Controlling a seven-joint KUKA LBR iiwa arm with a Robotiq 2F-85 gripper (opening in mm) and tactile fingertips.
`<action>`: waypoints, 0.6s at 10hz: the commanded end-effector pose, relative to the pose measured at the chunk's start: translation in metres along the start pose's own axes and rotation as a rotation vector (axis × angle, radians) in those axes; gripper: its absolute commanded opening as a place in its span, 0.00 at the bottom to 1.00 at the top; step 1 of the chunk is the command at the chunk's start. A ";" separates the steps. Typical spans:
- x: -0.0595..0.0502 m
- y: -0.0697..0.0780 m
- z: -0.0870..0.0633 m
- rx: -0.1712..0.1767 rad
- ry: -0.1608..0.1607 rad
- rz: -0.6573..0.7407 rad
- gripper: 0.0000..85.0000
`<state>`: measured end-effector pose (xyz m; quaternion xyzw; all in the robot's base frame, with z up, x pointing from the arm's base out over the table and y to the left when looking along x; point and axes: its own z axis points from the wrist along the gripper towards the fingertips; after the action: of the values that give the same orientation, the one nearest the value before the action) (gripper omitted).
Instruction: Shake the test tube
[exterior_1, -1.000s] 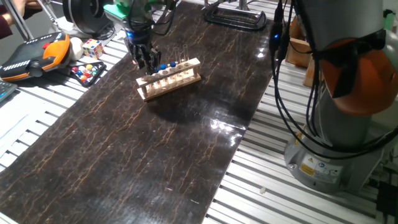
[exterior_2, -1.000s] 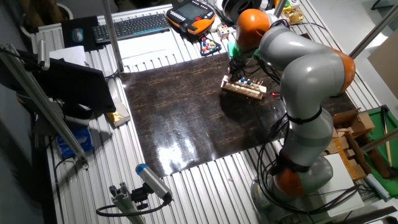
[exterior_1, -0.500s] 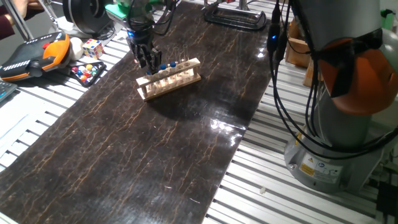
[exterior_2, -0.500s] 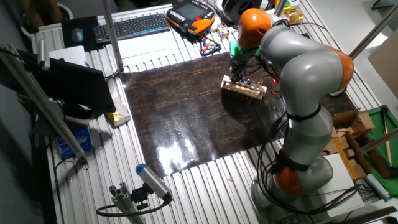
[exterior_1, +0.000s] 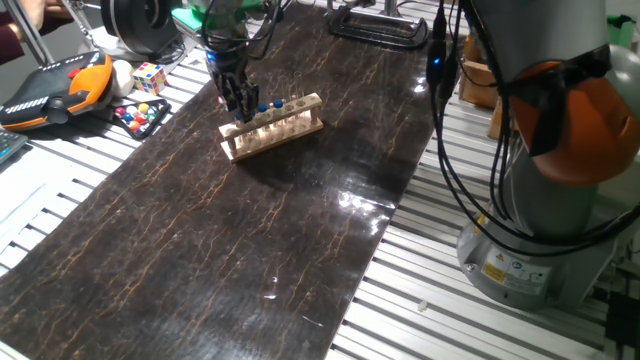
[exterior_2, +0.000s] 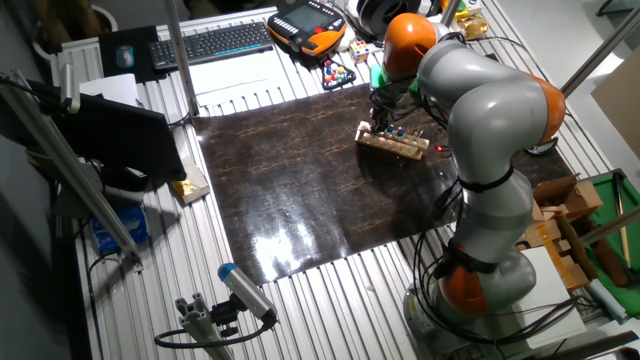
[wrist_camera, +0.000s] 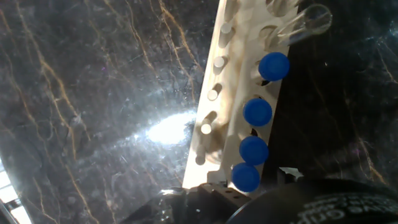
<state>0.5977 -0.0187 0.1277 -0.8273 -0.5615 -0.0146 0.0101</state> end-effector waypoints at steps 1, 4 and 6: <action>0.000 0.000 0.002 0.003 0.003 0.002 0.56; -0.002 0.000 0.007 -0.004 0.007 0.005 0.55; -0.003 -0.001 0.008 -0.006 0.006 0.008 0.53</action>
<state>0.5955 -0.0204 0.1192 -0.8295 -0.5581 -0.0188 0.0095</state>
